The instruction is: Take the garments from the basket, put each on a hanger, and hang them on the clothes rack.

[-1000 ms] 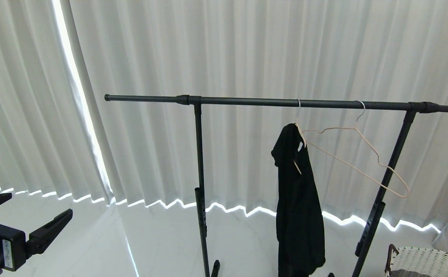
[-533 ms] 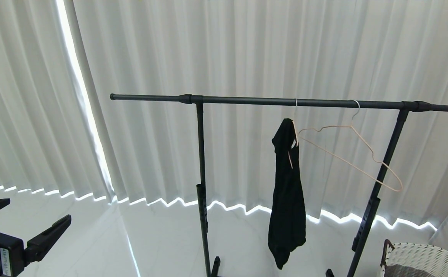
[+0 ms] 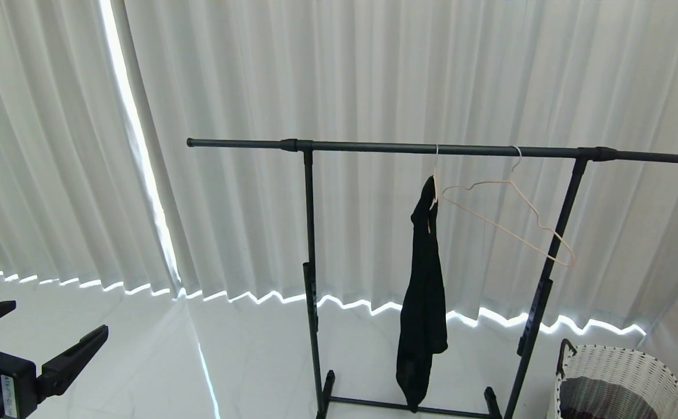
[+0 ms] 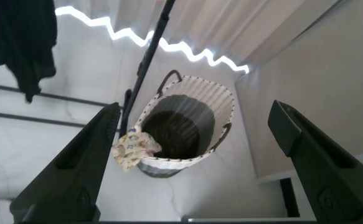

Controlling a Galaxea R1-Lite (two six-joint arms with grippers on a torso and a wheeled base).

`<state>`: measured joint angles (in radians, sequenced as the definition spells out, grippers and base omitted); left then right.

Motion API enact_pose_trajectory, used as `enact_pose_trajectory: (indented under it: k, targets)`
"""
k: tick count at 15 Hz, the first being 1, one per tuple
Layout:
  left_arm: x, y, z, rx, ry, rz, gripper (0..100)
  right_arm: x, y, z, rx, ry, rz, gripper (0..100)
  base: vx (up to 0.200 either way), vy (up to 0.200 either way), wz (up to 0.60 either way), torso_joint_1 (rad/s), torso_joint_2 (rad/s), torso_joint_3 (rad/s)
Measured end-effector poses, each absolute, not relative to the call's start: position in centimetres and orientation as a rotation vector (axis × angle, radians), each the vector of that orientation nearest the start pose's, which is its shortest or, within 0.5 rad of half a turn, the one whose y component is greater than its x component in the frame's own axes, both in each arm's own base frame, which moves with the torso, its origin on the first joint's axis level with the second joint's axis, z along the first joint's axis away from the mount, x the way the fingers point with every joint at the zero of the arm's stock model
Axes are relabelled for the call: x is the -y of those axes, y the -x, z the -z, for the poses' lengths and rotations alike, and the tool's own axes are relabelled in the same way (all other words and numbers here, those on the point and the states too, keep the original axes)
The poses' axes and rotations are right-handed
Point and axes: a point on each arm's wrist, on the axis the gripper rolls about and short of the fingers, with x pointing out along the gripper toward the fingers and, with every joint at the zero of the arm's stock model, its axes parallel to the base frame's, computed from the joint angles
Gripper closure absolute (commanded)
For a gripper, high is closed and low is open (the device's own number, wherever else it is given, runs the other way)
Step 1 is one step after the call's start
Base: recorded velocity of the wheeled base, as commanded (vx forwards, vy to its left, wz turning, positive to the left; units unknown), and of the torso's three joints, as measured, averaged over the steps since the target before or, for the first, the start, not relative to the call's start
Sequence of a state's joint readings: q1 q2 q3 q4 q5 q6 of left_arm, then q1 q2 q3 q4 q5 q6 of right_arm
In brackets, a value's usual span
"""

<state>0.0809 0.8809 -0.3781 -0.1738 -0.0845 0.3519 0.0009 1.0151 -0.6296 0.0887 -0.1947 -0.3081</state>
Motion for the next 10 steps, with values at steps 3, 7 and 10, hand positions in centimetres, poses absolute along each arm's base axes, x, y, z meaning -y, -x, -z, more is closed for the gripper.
enact_pose_trajectory:
  k: [3,7,10]
  targets:
    - [-0.58,-9.50,-18.04,-0.322,-0.321,0.061,0,0.49,-12.60,-21.01,-0.514,0.379,0.111,0,0.000,0.000,0.00,-0.139,0.32,0.170]
    - [-0.58,-9.50,-18.06,-0.321,-0.324,0.060,0,0.51,-12.76,-20.93,-0.521,0.380,0.111,0,0.000,0.000,0.00,-0.209,0.49,0.268]
    - [-0.66,-9.52,-18.31,-0.300,-0.352,0.052,0,0.51,-12.95,-21.01,-0.509,0.380,0.113,0,0.000,0.000,0.00,-0.211,0.50,0.289]
